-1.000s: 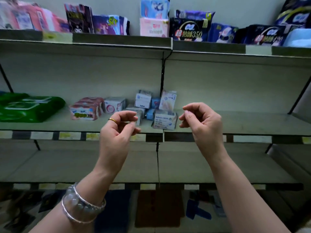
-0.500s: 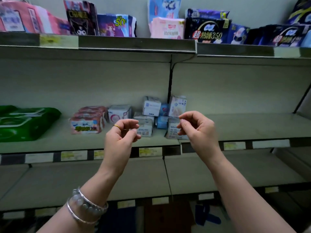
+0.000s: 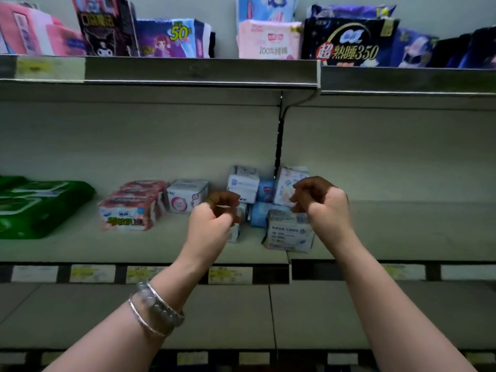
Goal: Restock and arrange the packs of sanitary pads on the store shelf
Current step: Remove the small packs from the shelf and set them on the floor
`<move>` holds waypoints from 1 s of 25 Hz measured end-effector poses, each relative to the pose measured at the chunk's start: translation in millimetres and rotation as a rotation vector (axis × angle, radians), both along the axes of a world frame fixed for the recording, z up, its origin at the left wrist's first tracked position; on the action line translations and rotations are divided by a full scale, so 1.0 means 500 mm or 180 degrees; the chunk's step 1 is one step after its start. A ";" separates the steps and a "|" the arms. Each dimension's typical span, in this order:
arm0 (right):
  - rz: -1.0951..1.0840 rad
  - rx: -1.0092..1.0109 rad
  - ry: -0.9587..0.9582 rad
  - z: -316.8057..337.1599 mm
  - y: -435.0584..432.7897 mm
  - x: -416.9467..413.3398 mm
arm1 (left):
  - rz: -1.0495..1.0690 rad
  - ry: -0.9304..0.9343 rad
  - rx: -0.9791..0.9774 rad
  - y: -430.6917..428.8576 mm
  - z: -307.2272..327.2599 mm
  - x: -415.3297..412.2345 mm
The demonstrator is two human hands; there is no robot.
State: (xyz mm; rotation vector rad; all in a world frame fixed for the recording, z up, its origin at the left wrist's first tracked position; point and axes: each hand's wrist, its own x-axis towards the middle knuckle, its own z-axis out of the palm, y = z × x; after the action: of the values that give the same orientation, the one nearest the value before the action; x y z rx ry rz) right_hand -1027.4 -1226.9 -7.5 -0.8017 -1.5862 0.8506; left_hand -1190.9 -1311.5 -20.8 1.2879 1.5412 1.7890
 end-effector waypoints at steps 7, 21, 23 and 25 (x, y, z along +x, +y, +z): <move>-0.0184 0.0009 -0.1688 -0.056 0.156 -0.024 | 0.0021 0.0210 -0.0559 0.117 -0.058 -0.002; -0.0169 -0.0657 -0.4775 -0.098 0.275 0.001 | -0.0106 0.0541 -0.0840 0.262 -0.105 -0.064; -0.0012 -0.0513 -0.4603 -0.102 0.275 -0.028 | -0.0139 0.0529 -0.0851 0.268 -0.110 -0.064; 0.0182 -0.0315 -0.4225 -0.107 0.273 -0.067 | -0.0200 0.0480 -0.0830 0.272 -0.109 -0.067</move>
State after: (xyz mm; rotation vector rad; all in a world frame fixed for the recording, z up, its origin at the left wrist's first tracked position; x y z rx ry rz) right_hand -1060.7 -1090.5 -61.2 -1.5609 -2.7087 0.3764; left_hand -1224.3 -1175.3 -75.4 1.3492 1.7284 1.4245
